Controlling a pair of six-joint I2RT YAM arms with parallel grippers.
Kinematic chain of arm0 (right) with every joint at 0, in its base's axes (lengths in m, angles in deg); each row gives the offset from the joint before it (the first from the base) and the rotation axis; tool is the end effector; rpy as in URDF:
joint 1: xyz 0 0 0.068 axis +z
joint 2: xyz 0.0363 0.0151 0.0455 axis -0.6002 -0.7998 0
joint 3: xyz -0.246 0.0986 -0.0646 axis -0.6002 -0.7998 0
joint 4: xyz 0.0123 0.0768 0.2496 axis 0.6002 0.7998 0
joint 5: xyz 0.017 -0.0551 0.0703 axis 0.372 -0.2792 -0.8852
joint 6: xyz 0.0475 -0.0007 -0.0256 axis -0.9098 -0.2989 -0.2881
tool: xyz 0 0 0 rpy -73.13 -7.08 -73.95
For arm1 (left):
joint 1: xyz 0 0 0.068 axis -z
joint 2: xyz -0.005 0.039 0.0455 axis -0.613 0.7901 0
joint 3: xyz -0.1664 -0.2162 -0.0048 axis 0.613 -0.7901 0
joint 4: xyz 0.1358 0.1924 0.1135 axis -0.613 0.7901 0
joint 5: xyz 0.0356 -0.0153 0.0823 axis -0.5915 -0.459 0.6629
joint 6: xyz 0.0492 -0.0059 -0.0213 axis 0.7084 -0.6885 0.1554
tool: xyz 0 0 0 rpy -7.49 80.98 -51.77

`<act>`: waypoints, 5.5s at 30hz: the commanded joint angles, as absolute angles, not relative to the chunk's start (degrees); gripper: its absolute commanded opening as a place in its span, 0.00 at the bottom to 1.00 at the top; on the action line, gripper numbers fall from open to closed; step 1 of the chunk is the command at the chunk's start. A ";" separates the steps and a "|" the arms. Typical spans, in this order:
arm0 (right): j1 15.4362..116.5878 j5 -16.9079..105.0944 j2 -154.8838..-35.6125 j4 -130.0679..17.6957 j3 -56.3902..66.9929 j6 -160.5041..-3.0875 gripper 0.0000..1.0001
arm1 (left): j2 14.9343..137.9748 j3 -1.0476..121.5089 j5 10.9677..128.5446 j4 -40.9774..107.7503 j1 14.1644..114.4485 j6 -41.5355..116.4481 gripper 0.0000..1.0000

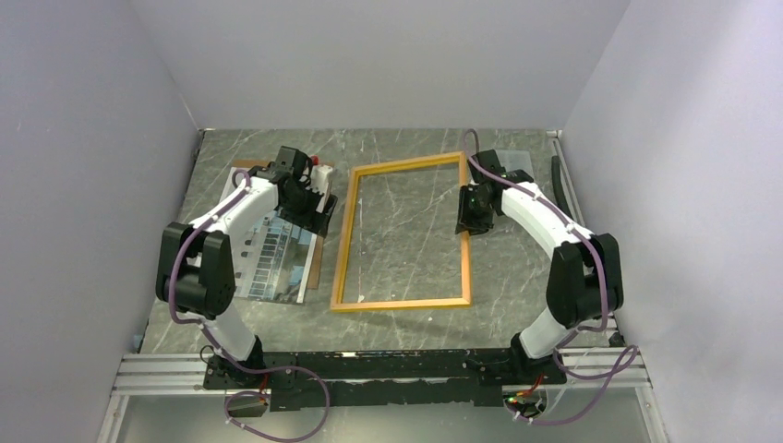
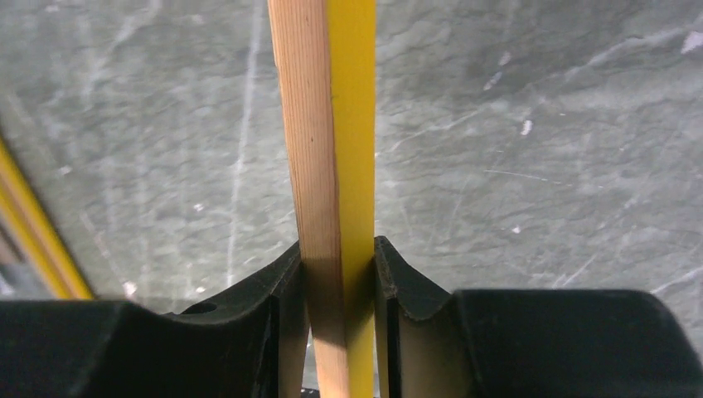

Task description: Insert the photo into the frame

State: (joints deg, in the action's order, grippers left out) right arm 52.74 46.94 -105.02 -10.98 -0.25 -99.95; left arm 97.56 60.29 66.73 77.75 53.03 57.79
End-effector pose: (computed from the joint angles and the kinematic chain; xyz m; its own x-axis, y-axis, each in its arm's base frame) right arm 0.3049 0.0897 0.2462 -0.9285 0.1737 -0.3282 0.0969 0.9666 0.2375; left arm 0.3275 -0.0964 0.2298 -0.8242 0.3790 -0.4208 0.4636 0.8783 -0.1169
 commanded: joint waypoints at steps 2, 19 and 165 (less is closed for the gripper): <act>53.14 55.27 -107.82 -14.91 -1.80 -99.48 0.37 | 96.47 61.07 65.70 75.84 53.08 58.26 0.89; 57.10 64.02 -109.73 -23.24 -4.23 -106.66 0.62 | 95.64 64.27 67.68 78.78 46.17 56.11 0.94; 89.25 34.43 -138.63 -26.88 20.92 -125.52 0.85 | 105.02 51.97 71.86 73.13 9.85 71.58 0.17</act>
State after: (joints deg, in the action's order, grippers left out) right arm 88.70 36.73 -135.86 -23.07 19.53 -123.25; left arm 103.70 53.60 70.23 76.05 8.81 70.62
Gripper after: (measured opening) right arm 0.847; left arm 0.194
